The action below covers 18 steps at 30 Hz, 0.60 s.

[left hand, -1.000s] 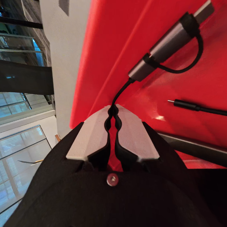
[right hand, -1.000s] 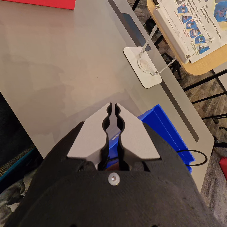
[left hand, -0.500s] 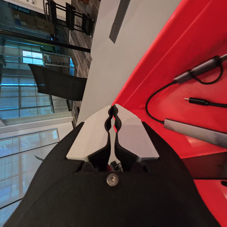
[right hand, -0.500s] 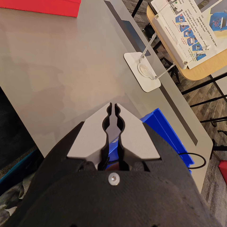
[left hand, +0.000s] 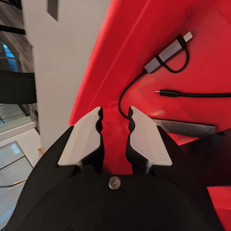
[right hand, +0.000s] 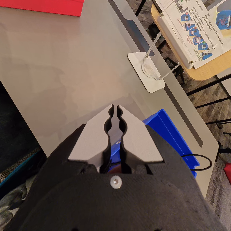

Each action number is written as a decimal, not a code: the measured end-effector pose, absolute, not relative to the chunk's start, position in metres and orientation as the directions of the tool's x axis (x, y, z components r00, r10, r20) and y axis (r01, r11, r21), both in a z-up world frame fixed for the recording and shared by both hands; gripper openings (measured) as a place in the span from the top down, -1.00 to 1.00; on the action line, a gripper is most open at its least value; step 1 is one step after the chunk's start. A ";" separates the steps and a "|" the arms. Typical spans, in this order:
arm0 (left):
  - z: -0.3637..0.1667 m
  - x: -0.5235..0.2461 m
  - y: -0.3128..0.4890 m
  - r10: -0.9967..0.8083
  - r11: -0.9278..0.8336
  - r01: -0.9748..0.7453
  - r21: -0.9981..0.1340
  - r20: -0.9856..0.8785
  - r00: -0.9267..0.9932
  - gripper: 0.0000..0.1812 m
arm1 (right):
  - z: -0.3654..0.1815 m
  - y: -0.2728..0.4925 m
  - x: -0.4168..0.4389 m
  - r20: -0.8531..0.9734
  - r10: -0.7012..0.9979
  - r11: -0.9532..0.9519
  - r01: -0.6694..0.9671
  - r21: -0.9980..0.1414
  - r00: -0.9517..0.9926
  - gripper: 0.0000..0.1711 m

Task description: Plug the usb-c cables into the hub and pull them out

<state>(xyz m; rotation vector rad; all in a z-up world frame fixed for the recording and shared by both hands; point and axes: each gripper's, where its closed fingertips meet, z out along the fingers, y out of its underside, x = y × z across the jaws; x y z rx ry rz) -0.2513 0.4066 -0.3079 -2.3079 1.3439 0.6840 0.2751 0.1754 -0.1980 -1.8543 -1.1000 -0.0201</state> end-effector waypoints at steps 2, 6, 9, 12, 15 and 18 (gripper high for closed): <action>-0.319 -0.253 0.414 -0.697 -0.484 -0.872 -0.067 -0.574 0.430 0.59 | -0.200 0.175 0.275 0.433 0.674 -0.151 0.686 -0.711 0.598 0.97; -0.337 -0.246 0.418 -0.732 -0.495 -0.869 -0.029 -0.525 0.434 0.65 | -0.203 0.175 0.278 0.427 0.675 -0.161 0.684 -0.711 0.602 0.97; -0.347 -0.239 0.420 -0.766 -0.445 -0.895 0.020 -0.526 0.369 0.69 | -0.205 0.175 0.280 0.424 0.674 -0.165 0.682 -0.712 0.605 0.97; -0.356 -0.239 0.422 -0.785 -0.398 -0.912 0.102 -0.552 0.281 0.71 | -0.207 0.176 0.281 0.419 0.675 -0.168 0.679 -0.714 0.608 0.97; -0.361 -0.236 0.429 -0.770 -0.398 -0.914 0.081 -0.570 0.285 0.87 | -0.209 0.177 0.281 0.417 0.677 -0.169 0.679 -0.714 0.607 0.97; -0.365 -0.237 0.434 -0.765 -0.411 -0.909 0.067 -0.567 0.304 1.00 | -0.209 0.177 0.280 0.415 0.677 -0.168 0.678 -0.716 0.607 0.98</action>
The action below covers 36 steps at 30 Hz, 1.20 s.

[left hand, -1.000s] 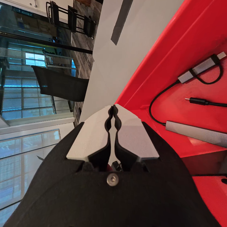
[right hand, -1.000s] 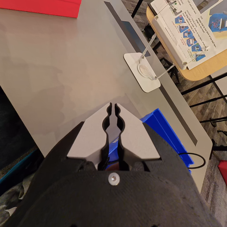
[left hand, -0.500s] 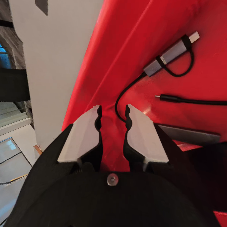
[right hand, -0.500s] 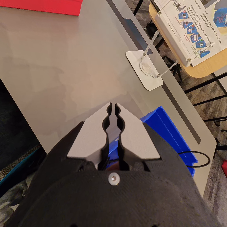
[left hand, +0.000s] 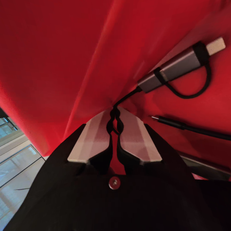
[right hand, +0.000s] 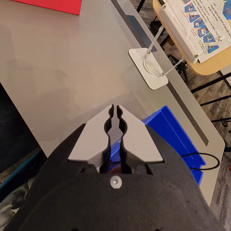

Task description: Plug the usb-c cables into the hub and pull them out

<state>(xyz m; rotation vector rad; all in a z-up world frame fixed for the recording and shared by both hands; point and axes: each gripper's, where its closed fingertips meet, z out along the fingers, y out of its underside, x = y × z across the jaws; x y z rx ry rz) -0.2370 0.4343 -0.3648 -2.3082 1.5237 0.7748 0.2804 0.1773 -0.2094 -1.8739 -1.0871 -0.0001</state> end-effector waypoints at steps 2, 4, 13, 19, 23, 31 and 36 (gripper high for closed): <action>-0.365 -0.237 0.438 -0.759 -0.420 -0.906 0.055 -0.569 0.317 1.00 | -0.210 0.177 0.281 0.414 0.677 -0.169 0.676 -0.718 0.609 0.98; -0.365 -0.238 0.440 -0.758 -0.421 -0.905 0.062 -0.573 0.313 1.00 | -0.210 0.176 0.282 0.414 0.675 -0.170 0.675 -0.718 0.611 0.97; -0.339 -0.245 0.443 -0.673 -0.442 -0.896 -0.026 -0.651 0.351 1.00 | -0.209 0.175 0.286 0.416 0.670 -0.175 0.675 -0.717 0.615 0.98; -0.338 -0.263 0.422 -0.712 -0.554 -0.833 0.023 -0.531 0.459 0.81 | -0.208 0.176 0.280 0.415 0.674 -0.163 0.671 -0.723 0.611 0.98; -0.348 -0.269 0.405 -0.741 -0.613 -0.786 0.084 -0.408 0.534 0.46 | -0.208 0.174 0.279 0.414 0.676 -0.160 0.670 -0.725 0.610 0.98; -0.351 -0.251 0.379 -0.694 -0.719 -0.691 0.077 -0.141 0.706 0.51 | -0.207 0.172 0.281 0.409 0.678 -0.156 0.663 -0.733 0.612 0.98; -0.362 -0.257 0.372 -0.589 -0.806 -0.577 0.132 -0.080 0.804 0.45 | -0.206 0.172 0.277 0.401 0.678 -0.139 0.643 -0.753 0.616 0.98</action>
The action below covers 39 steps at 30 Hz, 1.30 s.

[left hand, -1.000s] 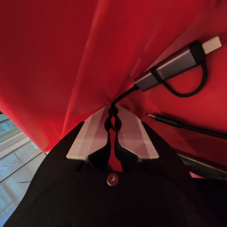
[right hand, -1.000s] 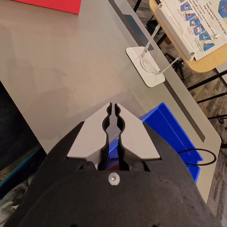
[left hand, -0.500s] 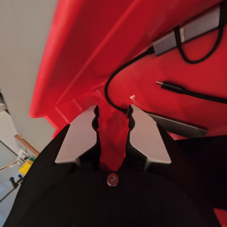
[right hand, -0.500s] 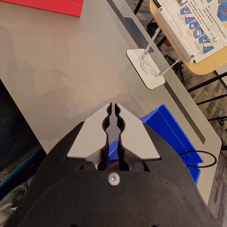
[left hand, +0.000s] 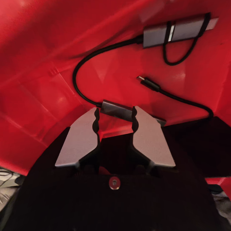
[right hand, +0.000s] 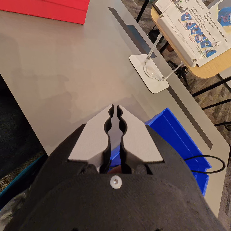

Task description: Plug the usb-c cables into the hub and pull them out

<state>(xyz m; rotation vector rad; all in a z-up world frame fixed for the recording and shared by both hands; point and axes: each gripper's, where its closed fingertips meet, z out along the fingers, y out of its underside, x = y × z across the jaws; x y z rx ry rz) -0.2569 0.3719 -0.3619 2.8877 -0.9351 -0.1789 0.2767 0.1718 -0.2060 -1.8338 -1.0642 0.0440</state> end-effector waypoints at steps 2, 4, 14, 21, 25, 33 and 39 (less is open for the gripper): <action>-0.366 -0.261 0.368 -0.550 -0.830 -0.534 0.161 -0.079 0.831 0.43 | -0.207 0.171 0.277 0.395 0.679 -0.136 0.635 -0.760 0.618 0.98; -0.367 -0.262 0.367 -0.508 -0.855 -0.492 0.166 -0.068 0.859 0.44 | -0.208 0.170 0.277 0.389 0.680 -0.133 0.626 -0.769 0.622 0.98; -0.366 -0.270 0.373 -0.383 -0.923 -0.376 0.085 -0.092 0.919 0.66 | -0.206 0.164 0.291 0.369 0.662 -0.121 0.579 -0.806 0.652 0.97; -0.359 -0.267 0.378 -0.395 -0.918 -0.395 0.017 -0.116 0.912 0.74 | -0.203 0.161 0.298 0.370 0.650 -0.121 0.571 -0.812 0.664 0.97; -0.349 -0.263 0.384 -0.389 -0.914 -0.399 -0.069 -0.125 0.913 0.76 | -0.204 0.161 0.299 0.371 0.648 -0.126 0.574 -0.809 0.665 0.97; -0.332 -0.256 0.389 -0.354 -0.901 -0.357 -0.247 -0.056 0.934 0.81 | -0.203 0.164 0.297 0.372 0.651 -0.122 0.575 -0.809 0.662 0.97; -0.318 -0.259 0.392 -0.306 -0.887 -0.271 -0.374 0.037 0.951 0.85 | -0.202 0.163 0.298 0.374 0.649 -0.123 0.577 -0.808 0.662 0.97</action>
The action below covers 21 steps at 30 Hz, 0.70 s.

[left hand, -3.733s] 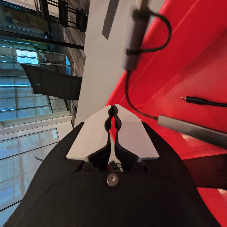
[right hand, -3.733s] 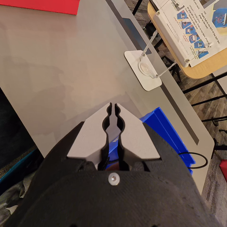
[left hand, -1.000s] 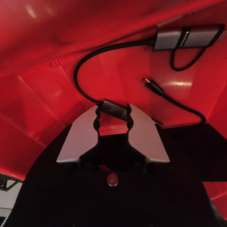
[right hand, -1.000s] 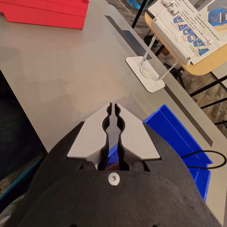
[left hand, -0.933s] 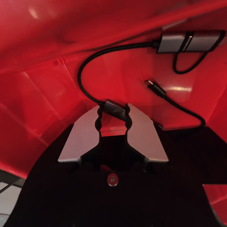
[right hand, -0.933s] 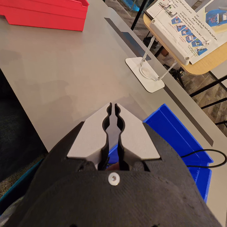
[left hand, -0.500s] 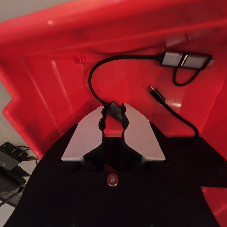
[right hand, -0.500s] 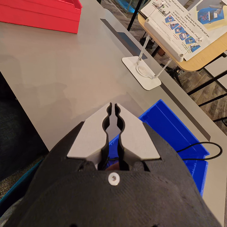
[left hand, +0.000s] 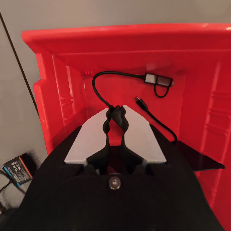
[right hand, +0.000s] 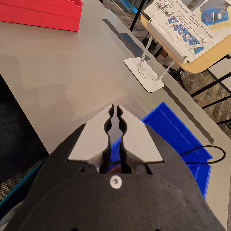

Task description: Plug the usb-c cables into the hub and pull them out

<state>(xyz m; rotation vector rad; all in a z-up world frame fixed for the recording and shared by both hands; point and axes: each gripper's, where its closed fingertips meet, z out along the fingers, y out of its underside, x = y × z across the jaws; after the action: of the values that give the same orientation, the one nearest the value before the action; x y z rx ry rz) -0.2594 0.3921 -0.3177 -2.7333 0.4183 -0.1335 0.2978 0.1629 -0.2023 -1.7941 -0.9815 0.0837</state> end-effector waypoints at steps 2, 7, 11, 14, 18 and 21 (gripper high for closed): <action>-0.304 -0.259 0.401 -0.271 -0.851 -0.189 -0.490 0.101 0.957 1.00 | -0.201 0.163 0.298 0.374 0.648 -0.122 0.575 -0.809 0.664 0.98; -0.307 -0.267 0.398 -0.286 -0.837 -0.220 -0.500 0.058 0.957 1.00 | -0.202 0.162 0.298 0.376 0.650 -0.123 0.579 -0.806 0.661 0.97; -0.309 -0.272 0.399 -0.288 -0.863 -0.265 -0.431 -0.012 0.958 0.98 | -0.201 0.162 0.296 0.380 0.650 -0.118 0.581 -0.805 0.658 0.97; -0.322 -0.275 0.400 -0.308 -0.890 -0.323 -0.323 -0.099 0.946 0.68 | -0.200 0.162 0.295 0.378 0.650 -0.115 0.576 -0.809 0.660 0.98; -0.332 -0.277 0.414 -0.448 -0.819 -0.523 -0.236 -0.306 0.840 0.62 | -0.202 0.160 0.296 0.376 0.650 -0.119 0.577 -0.808 0.661 0.97; -0.344 -0.283 0.418 -0.541 -0.771 -0.628 -0.105 -0.410 0.734 0.62 | -0.204 0.159 0.300 0.374 0.648 -0.126 0.577 -0.807 0.664 0.97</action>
<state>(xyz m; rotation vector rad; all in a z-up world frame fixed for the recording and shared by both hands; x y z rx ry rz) -0.2828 0.4182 -0.3436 -2.7000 0.9250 0.5300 0.2997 0.1587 -0.2036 -1.7975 -0.9802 0.0817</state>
